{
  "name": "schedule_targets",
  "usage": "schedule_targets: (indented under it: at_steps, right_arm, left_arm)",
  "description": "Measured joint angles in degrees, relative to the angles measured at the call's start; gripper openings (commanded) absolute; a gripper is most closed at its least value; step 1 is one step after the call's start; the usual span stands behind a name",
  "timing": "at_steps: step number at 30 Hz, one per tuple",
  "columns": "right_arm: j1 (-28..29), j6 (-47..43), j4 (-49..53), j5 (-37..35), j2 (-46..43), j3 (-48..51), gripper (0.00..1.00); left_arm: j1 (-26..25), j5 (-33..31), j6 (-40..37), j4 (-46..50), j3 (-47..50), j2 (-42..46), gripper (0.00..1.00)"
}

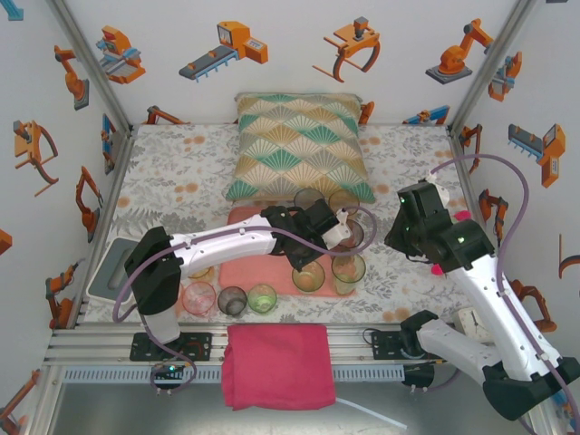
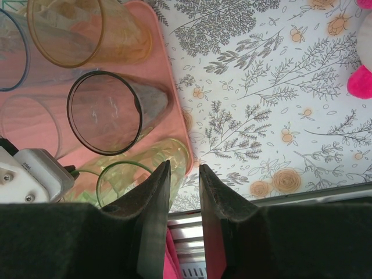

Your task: Place the glasses into the tray

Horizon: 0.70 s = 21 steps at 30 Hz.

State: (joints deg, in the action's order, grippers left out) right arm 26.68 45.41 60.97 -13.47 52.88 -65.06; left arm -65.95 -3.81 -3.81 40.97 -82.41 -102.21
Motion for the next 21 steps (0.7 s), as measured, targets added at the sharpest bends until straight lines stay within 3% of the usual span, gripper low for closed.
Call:
schedule_targets:
  at_steps: [6,21]
  right_arm:
    - [0.0,0.0,-0.07,0.2,-0.11,0.39,0.3]
    - [-0.31,0.0,-1.11,0.46,-0.35,0.94,0.3]
  left_arm:
    - [0.0,0.2,-0.02,0.04,0.0,0.0,0.28]
    - [0.0,0.9,-0.02,1.4,-0.15,0.0,0.38]
